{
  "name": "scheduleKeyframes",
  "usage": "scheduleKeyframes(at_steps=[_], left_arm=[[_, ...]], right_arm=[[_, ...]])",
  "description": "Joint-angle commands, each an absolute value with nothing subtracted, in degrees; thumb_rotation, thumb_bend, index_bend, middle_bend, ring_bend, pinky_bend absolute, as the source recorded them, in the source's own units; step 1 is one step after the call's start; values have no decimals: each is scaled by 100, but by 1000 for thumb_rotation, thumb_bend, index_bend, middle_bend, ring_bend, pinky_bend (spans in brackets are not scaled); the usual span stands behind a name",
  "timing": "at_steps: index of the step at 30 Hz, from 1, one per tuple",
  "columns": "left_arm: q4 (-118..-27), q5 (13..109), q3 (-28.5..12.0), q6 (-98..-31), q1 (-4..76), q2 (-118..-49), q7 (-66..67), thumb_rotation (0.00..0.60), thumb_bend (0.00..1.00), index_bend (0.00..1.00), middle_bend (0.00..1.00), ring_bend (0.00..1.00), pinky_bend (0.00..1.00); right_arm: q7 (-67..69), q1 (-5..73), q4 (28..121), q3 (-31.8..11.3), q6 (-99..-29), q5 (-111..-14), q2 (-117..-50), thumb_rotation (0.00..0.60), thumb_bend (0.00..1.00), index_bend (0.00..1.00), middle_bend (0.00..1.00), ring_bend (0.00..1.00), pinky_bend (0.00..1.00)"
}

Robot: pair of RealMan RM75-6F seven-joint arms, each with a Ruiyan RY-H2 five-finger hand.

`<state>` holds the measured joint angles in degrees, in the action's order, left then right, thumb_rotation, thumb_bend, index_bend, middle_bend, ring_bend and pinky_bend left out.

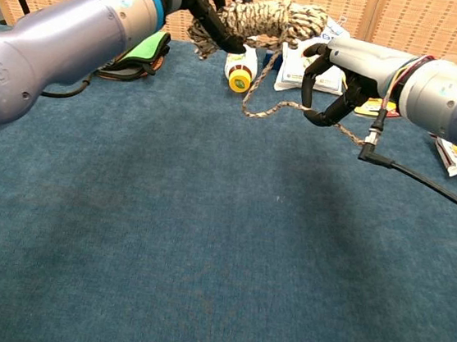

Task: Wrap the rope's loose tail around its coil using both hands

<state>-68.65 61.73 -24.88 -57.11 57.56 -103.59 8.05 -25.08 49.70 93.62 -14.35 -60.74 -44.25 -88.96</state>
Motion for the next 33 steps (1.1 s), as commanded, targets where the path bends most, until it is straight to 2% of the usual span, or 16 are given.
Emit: scheduleKeyframes(at_steps=[1,9,14,23,33], left_arm=[[-6676,6096,-2564,-5675,5886,-10488,862,600,525,658,505,521,700],[-6055,6033,-2659,-5851,6168,-10956,1032,600,523,658,505,521,700],[-5631,6091,-2567,-5796,6292,-11167,1086,600,522,658,505,521,700],[-4880,6301,-2325,-5686,6350,-11491,936,600,522,658,505,522,700],[-4550,6586,-2084,-5638,6358,-11724,848,600,522,660,505,523,700]], right_arm=[[-2521,4858,9719,-1326,-6115,-4593,-8698,600,514,742,0,0,0],[-2449,4660,10595,-1142,-6213,-5021,-8370,600,514,744,0,0,0],[-2345,4574,11060,-1117,-6229,-5188,-8197,600,514,744,0,0,0],[-2349,4568,11666,-1441,-6567,-5402,-8083,600,514,745,0,0,0],[-2849,4810,12086,-1638,-6842,-5320,-8279,600,514,743,0,0,0]])
